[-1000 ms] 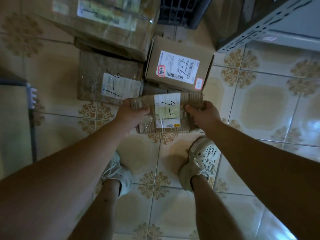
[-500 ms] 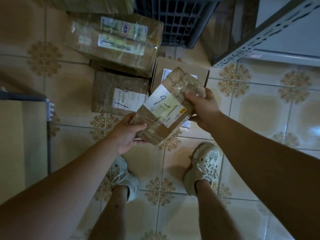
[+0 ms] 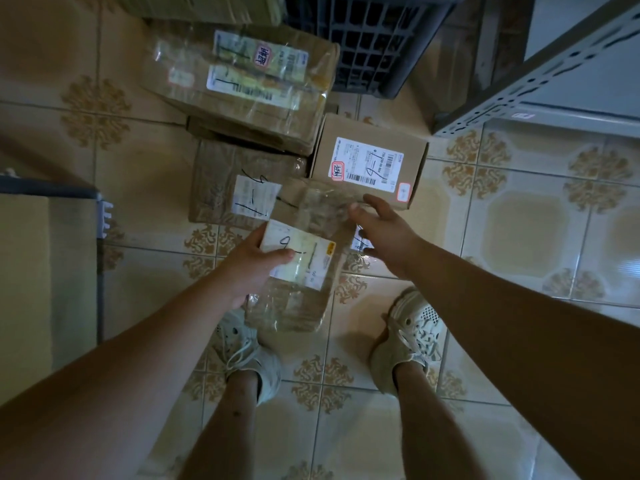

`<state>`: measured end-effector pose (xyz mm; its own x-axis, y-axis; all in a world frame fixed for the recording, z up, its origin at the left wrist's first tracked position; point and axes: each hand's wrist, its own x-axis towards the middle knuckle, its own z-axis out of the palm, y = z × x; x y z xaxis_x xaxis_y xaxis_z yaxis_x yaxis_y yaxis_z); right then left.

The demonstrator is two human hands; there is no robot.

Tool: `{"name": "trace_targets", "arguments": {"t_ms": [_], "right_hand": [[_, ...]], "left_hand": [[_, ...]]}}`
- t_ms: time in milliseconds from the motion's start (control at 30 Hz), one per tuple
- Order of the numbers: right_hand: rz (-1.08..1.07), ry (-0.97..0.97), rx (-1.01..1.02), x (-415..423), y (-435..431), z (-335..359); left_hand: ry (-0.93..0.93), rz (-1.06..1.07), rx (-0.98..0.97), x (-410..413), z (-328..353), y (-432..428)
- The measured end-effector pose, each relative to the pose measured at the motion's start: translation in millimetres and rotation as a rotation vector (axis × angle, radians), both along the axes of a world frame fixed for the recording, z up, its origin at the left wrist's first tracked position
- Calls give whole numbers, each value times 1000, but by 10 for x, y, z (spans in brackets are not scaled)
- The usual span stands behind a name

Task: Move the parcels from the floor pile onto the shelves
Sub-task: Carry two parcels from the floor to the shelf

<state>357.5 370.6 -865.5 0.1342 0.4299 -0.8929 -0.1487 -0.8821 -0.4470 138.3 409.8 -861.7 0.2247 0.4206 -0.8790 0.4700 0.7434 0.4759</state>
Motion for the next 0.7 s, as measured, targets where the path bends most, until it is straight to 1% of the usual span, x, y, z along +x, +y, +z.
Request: {"name": "trace_targets", "arguments": {"t_ms": [133, 233, 367, 467, 567, 633, 700], "right_hand": [[498, -352, -76, 129, -70, -271], [724, -478, -89, 174, -144, -667], [992, -671, -66, 134, -246, -1182], [1089, -761, -84, 112, -318, -1440], [1134, -869, -100, 107, -376, -1556], [1085, -843, -153, 87, -410, -1559], [936, -742, -204, 53, -425, -1592]], "left_hand": [[141, 149, -4, -192, -238, 3], [197, 245, 4, -257, -428, 18], [190, 339, 36, -267, -712, -31], [180, 342, 95, -276, -872, -114], [168, 327, 151, -267, -952, -182], [157, 345, 166, -260, -979, -214], [141, 360, 176, -253, -979, -225]]}}
